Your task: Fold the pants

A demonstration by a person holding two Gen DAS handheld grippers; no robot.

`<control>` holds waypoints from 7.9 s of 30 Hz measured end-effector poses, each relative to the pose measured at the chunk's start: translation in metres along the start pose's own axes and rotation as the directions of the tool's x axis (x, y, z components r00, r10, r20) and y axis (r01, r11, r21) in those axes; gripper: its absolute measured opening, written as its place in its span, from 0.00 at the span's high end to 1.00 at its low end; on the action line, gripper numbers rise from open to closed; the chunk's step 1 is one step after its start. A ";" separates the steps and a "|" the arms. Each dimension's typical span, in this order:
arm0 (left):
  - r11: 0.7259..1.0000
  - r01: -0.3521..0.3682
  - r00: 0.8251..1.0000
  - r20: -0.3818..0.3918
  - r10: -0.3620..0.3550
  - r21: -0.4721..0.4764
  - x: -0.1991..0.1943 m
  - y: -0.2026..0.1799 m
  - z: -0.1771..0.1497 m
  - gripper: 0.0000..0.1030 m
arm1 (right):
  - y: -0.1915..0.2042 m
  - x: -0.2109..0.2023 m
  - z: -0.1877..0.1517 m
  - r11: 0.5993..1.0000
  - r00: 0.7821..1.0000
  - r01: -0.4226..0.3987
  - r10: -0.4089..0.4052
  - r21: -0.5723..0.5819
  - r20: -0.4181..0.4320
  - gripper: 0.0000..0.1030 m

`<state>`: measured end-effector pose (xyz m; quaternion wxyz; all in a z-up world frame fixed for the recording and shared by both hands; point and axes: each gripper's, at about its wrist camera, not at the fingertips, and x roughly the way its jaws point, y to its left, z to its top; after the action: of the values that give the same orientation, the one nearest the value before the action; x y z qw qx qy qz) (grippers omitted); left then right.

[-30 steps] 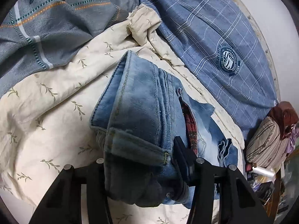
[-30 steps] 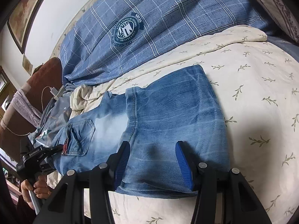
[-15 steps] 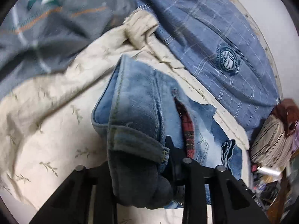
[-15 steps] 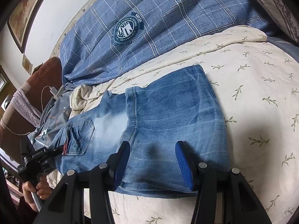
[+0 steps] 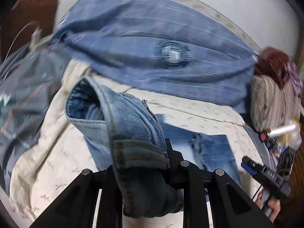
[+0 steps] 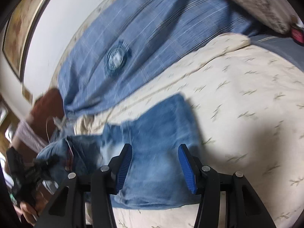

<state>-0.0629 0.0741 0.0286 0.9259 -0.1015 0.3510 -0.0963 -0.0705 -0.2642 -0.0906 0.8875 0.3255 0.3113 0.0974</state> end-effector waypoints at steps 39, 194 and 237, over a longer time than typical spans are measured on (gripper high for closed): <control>0.950 0.207 0.973 0.054 -0.226 0.235 -0.010 -0.069 -0.013 0.27 | -0.043 0.009 0.015 0.934 0.964 -0.230 0.256 0.273 -0.066 0.28; 0.939 -0.203 0.976 -0.024 0.218 0.277 0.079 -0.052 -0.066 0.12 | 0.053 0.031 -0.037 0.912 0.966 0.146 -0.215 -0.384 -0.143 0.79; 0.936 -0.297 0.938 -0.124 0.323 0.191 0.168 -0.051 0.009 0.07 | 0.031 0.107 0.048 0.937 0.965 0.072 -0.152 -0.342 -0.213 0.78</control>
<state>0.0614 -0.0162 -0.0577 0.9049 0.0419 0.4234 0.0142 0.0440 -0.2249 -0.0943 0.8903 0.1395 0.4119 0.1351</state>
